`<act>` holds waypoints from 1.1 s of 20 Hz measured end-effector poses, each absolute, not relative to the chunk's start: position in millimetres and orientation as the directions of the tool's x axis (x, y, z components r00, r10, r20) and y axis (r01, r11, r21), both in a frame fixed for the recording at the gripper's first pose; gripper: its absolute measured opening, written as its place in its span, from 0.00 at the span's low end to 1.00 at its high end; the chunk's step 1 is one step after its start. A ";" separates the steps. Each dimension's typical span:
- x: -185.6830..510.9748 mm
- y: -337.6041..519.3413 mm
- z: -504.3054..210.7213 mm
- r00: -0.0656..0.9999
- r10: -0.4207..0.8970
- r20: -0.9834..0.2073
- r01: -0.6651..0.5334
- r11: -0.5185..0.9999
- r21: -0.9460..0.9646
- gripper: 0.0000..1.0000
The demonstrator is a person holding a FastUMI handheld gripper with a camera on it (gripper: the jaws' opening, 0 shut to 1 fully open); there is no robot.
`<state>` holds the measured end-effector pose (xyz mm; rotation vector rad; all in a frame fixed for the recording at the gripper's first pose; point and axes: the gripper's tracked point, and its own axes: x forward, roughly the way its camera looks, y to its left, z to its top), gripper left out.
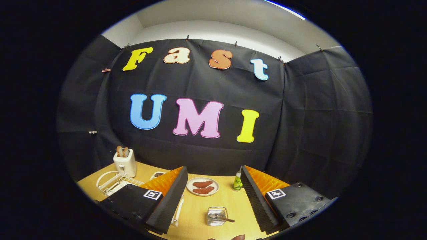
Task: Take the plate from the dish rack, then take the spoon from the basket and place it into the plate.
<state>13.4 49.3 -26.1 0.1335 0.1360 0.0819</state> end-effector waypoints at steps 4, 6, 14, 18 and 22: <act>26.3 95.7 -55.4 0.932 0.185 -0.310 -0.118 0.968 0.223 0.98; 35.3 123.7 -68.0 0.894 0.225 -0.388 -0.127 0.956 0.264 0.98; 67.7 234.8 -151.4 0.691 0.323 -0.646 -0.086 0.925 0.370 0.97; 80.1 271.6 -203.1 0.600 0.310 -0.737 -0.044 0.933 0.357 0.88; 83.0 282.8 -247.4 0.529 0.257 -0.809 0.000 0.953 0.302 0.70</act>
